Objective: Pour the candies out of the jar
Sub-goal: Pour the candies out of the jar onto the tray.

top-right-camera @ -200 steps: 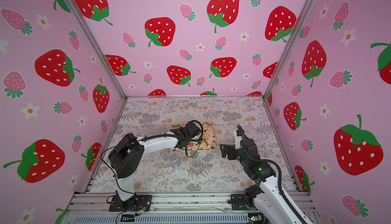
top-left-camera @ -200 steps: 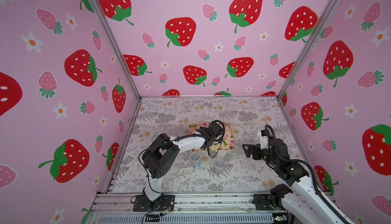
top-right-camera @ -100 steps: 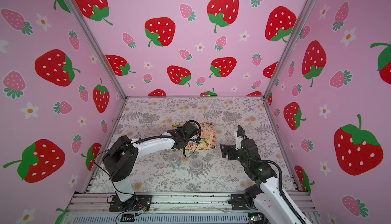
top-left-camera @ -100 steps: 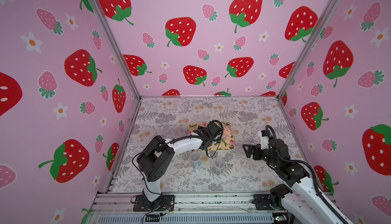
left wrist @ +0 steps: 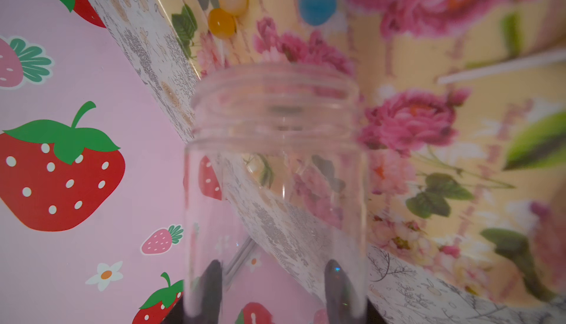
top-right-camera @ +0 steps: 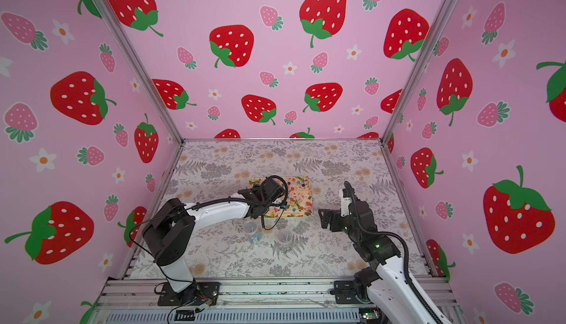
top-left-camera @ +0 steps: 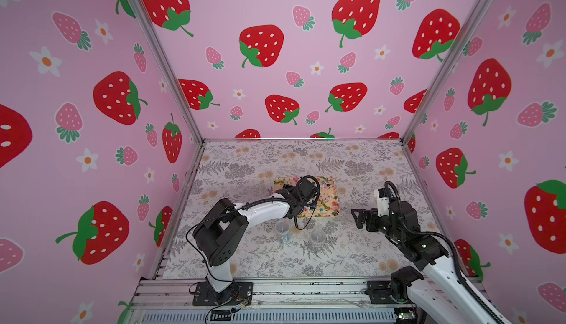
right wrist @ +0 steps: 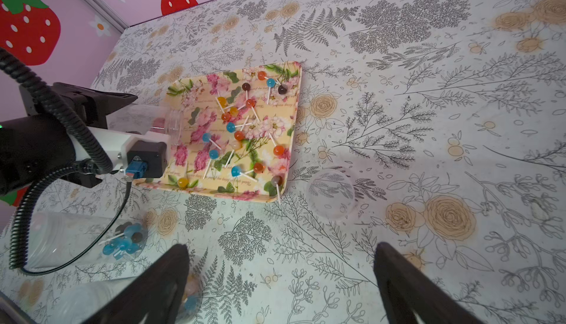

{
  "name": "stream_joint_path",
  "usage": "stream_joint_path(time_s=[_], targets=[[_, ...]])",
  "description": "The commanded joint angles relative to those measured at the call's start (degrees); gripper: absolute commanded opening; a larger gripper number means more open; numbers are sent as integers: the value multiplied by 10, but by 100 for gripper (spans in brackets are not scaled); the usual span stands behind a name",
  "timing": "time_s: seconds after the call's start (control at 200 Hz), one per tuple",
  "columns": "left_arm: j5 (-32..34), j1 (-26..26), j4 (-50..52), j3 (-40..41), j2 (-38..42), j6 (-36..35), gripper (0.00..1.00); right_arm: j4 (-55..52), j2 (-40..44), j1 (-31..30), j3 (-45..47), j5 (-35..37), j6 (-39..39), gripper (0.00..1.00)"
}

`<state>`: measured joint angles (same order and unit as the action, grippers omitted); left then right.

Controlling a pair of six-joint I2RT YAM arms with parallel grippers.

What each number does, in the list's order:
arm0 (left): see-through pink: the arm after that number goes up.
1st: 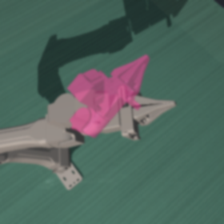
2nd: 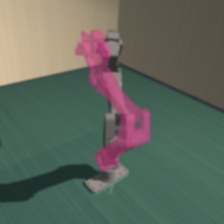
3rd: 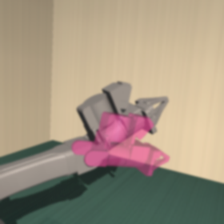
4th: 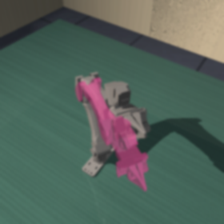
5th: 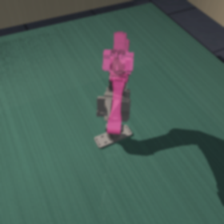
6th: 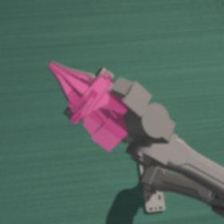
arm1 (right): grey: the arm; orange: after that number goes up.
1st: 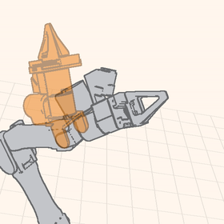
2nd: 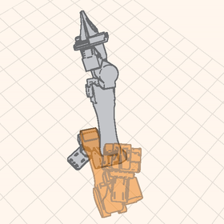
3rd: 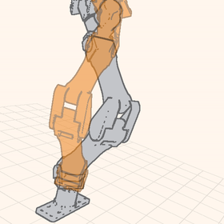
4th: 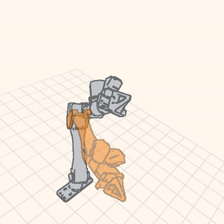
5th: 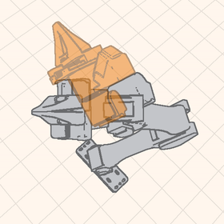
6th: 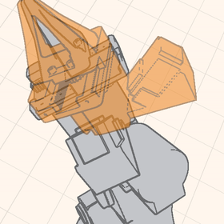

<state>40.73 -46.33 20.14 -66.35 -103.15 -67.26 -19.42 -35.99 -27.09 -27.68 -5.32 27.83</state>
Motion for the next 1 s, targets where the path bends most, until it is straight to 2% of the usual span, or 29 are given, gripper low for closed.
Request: stream_joint_path(time_s=[0.0,0.235,0.67,0.996], targets=[[-14,5,7,0,-26,2,45,-6,3,3,1,-5,7,96],[-16,10,12,-18,-50,20,44,-7,0,3,-4,-7,3,96],[6,25,32,-21,19,18,44,-8,-10,3,-18,-6,-1,97],[-19,29,38,-29,-48,58,44,-13,-8,3,-18,-8,3,97]])
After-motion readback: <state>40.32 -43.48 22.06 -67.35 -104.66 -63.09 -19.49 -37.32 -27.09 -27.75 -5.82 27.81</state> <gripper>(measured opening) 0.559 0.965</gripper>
